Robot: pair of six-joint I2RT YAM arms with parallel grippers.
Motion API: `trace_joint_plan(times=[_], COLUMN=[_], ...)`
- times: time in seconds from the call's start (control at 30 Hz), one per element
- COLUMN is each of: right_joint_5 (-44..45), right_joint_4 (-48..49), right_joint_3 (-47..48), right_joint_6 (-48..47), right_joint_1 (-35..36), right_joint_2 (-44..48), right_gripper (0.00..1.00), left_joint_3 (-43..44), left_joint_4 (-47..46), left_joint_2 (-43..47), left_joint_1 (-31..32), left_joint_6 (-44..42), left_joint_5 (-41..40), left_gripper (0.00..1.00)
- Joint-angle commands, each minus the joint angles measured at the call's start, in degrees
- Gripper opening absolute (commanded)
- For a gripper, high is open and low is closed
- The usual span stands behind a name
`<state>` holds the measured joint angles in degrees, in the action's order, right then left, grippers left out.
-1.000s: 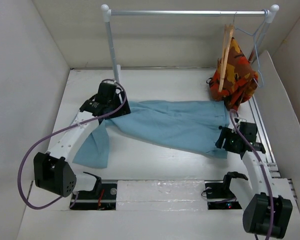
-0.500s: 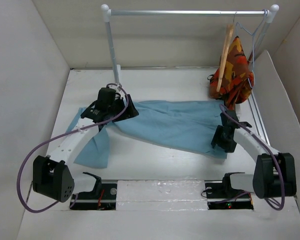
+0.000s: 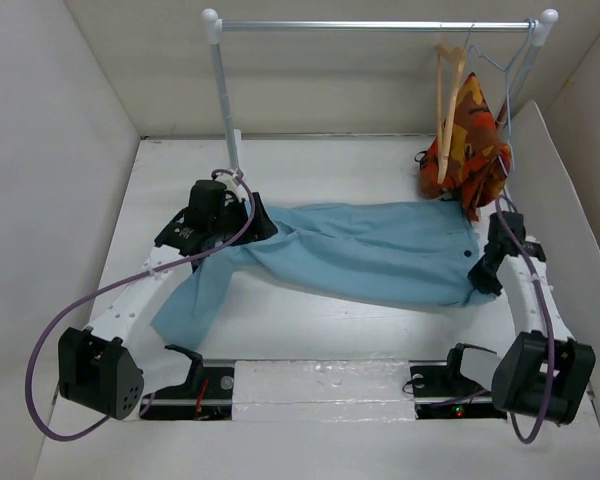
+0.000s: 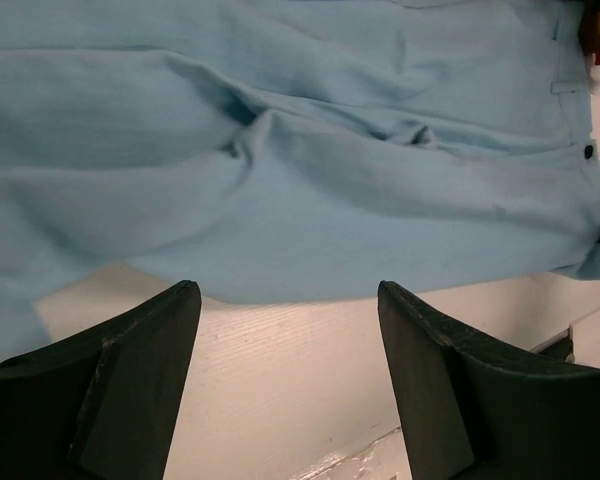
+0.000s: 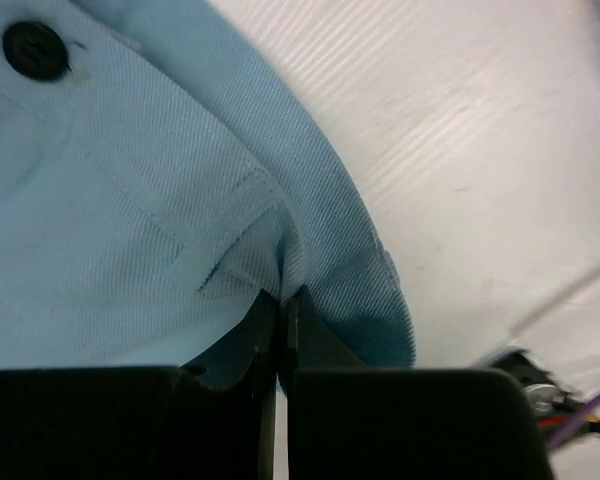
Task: Place the trousers on the hanger
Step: Flatten out the trousers at the center of the board.
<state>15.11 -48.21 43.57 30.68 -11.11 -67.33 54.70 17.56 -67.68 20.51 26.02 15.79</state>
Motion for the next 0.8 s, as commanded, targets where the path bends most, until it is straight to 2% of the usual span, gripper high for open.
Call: trace_joint_plan(times=[0.0,0.1,0.17,0.2,0.23,0.3,0.37,0.4,0.43,0.47,0.5,0.53,0.57,0.6,0.63,0.67,0.7,0.77], right_joint_5=[10.8,18.18,17.94,17.85,16.8,10.83,6.79,5.73,3.98,1.61,-1.81,-8.8,-13.83,-13.88,-19.28,-19.25,-18.98,-16.18], right_joint_4=[-7.84,-10.93,-9.46,-8.49,-7.44,-6.55,-5.68,-5.32,-5.41,-4.8,0.43,5.0,9.05,9.09,11.36,12.95,14.01,16.29], right_joint_3=[6.78,10.47,11.62,12.23,12.59,15.21,16.63,16.89,16.72,16.11,12.1,9.54,4.99,4.94,0.68,-0.15,-0.59,0.19], right_joint_6=[-5.7,-8.87,-12.37,-14.48,-16.33,-20.63,-22.49,-22.68,-21.98,-21.54,-22.23,-22.5,-19.98,-19.95,-20.3,-20.39,-20.39,-21.88], right_joint_1=[-6.7,-11.97,-13.93,-13.93,-13.93,-13.93,-7.63,-4.65,1.99,5.63,9.15,15.18,20.99,21.05,23.83,30.12,33.93,41.49], right_joint_2=[5.0,5.11,4.32,3.79,2.65,1.24,2.81,4.12,7.88,10.35,13.16,18.15,20.98,21.01,21.27,20.06,18.74,15.67], right_gripper=[0.0,0.0,0.27,0.61,0.73,0.8,0.78,0.71,0.65,0.55,0.34,0.19,0.0,0.0,0.0,0.0,0.05,0.33], left_joint_3=[-0.64,0.4,0.76,0.41,0.24,-0.46,-1.78,-3.27,-3.89,-4.77,-6.43,-7.14,-9.06,-9.08,-9.78,-10.74,-10.66,-9.88], left_joint_4=[0.01,1.41,1.95,1.69,1.86,2.21,1.69,1.34,1.25,0.81,-0.15,-0.51,-1.99,-2.01,-2.53,-3.58,-3.76,-4.99], left_joint_2=[0.88,0.71,0.71,0.88,0.8,0.8,0.36,0.18,-0.08,-0.08,0.18,0.62,0.88,0.88,0.71,0.45,-0.43,-3.24], left_joint_1=[-0.12,-0.12,-0.12,-0.12,-0.91,-2.84,-5.29,-9.14,-11.35,-13.46,-17.83,-20.05,-24.08,-25.94,-27.53,-28.85,-30.17,-32.37], left_joint_6=[-2.29,-2.82,-2.47,-2.2,-2.12,-1.42,0.6,1.65,2.8,3.76,5.78,6.58,9.55,9.57,10.27,10.89,11.42,12.03], left_joint_5=[0.38,-2.69,-4.27,-4.71,-4.98,-5.95,-5.51,-4.81,-4.2,-2.97,-2.87,-3.05,-3.57,-3.57,-3.23,-2.53,-2.17,-2.78], left_gripper=[0.68,0.7,0.72,0.73,0.75,0.76,0.78,0.78,0.77,0.76,0.76,0.76,0.76,0.76,0.77,0.77,0.77,0.79])
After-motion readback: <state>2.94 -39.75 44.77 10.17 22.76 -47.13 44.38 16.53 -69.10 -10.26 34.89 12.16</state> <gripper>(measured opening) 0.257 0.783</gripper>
